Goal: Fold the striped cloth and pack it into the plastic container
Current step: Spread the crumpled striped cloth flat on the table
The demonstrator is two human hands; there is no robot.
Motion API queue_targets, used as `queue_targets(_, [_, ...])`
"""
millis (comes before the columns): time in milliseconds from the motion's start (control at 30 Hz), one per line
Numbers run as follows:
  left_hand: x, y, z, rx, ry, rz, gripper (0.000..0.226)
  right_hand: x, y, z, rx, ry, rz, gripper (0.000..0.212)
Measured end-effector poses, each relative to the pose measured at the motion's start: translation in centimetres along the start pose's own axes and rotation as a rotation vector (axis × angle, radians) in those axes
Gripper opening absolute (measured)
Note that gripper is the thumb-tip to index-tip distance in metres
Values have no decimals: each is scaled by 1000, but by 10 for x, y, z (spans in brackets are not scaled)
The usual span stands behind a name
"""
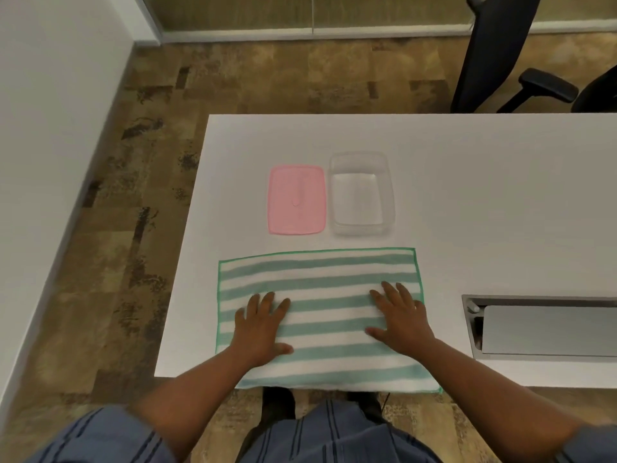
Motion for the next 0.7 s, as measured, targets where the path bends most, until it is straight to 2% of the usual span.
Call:
queue_targets(100, [1, 12, -1, 92, -8, -5, 123, -9, 14, 3, 72, 1, 9, 100])
queue_targets(267, [6, 3, -19, 115, 57, -15, 130, -21, 19, 0, 19, 19, -44, 104])
queue_targets(567, [9, -14, -39, 101, 64, -29, 132, -20, 4, -15, -36, 76, -84, 100])
queue_targets(700, [7, -15, -35, 8, 35, -20, 128, -14, 0, -20, -96, 80, -88, 96])
Point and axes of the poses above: each hand's wrist, its own z-axis away from the middle knuckle, its own y-axis out of the palm, x = y × z, the point moved 1 cm from there along -z, towards the middle knuckle, and after that the axes turned 11 degrees about -z, right-handed, at the moved point
